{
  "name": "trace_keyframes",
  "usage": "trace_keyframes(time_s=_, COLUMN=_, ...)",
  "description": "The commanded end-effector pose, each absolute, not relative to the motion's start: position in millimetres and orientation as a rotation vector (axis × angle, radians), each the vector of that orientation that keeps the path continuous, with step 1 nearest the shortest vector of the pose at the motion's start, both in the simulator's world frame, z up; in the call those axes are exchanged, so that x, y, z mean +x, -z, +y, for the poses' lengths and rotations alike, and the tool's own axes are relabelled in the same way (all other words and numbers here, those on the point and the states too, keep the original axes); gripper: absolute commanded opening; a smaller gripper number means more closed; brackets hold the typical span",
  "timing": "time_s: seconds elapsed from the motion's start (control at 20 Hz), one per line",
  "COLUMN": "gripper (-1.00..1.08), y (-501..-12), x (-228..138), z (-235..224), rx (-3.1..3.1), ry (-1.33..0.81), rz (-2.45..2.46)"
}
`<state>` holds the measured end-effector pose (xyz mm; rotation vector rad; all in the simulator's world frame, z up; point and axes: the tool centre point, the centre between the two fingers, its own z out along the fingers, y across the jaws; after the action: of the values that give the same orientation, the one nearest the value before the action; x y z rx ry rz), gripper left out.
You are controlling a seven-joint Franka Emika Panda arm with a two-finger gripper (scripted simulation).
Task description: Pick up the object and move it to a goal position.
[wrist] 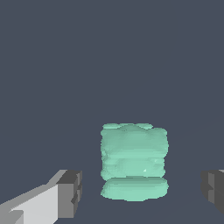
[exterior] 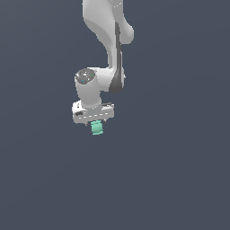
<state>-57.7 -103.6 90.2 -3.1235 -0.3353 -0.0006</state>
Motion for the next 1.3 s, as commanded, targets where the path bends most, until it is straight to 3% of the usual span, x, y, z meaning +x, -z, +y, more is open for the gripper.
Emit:
trace_keyframes(time_s=0.0, gripper=1.00, y=-84, x=-58, z=-103, rx=-3.123, ry=0.000, rz=-0.336)
trace_keyframes(time_s=0.65, gripper=1.00, y=-42, x=-59, z=-104, rx=-3.123, ry=0.000, rz=-0.340)
trace_keyframes(time_s=0.7, gripper=-1.00, y=-42, x=-59, z=-104, rx=-3.123, ry=0.000, rz=-0.340)
trace_keyframes(time_s=1.25, gripper=-1.00, y=-43, x=-59, z=-105, rx=-3.124, ry=0.000, rz=-0.339)
